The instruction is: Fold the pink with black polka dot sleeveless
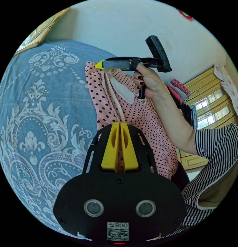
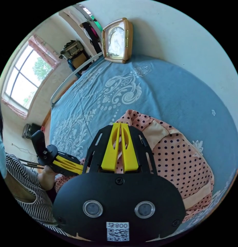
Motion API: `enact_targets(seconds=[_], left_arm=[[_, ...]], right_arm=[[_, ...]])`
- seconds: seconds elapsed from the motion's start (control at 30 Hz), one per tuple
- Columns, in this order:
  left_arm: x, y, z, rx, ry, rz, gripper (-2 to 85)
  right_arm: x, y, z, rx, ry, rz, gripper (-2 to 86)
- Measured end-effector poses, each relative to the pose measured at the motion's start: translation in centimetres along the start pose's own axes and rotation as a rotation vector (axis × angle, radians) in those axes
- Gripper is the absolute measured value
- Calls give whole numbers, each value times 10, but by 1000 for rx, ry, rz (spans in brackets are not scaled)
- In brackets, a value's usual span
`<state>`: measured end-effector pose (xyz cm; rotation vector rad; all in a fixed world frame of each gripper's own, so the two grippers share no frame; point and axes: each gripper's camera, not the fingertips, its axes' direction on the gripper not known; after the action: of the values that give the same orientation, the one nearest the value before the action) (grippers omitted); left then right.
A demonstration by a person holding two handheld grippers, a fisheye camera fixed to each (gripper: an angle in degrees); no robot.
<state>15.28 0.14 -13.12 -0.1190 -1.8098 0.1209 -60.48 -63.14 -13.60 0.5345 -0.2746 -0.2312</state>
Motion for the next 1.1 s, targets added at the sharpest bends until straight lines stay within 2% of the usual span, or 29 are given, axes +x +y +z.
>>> enact_targets(seconds=[0.1, 0.43, 0.53, 0.7, 0.8, 0.93, 1.07, 1.1], left_arm=[[-4, 5, -12, -7, -5, 6, 3], [-14, 31, -72, 43, -26, 27, 2], [-21, 39, -76, -21, -67, 4, 2], [-23, 55, -109, 20, -89, 9, 2], [-29, 64, -119, 1, -79, 0, 2], [-29, 78, -142, 5, -104, 8, 3], [-31, 90, -157, -11, -106, 8, 2], [-31, 94, -163, -12, -110, 9, 2]], right_arm=[[-5, 6, 8, -56, 37, -10, 2], [-43, 39, -34, -53, 145, -81, 1], [-51, 53, -57, -12, 167, -85, 1], [-64, 88, -111, 73, 171, -76, 1], [-81, 119, -139, 92, 106, -113, 1], [-112, 166, -152, 32, 71, -179, 1], [-121, 205, -138, -102, 130, -178, 1], [-120, 214, -146, -68, 122, -181, 1]])
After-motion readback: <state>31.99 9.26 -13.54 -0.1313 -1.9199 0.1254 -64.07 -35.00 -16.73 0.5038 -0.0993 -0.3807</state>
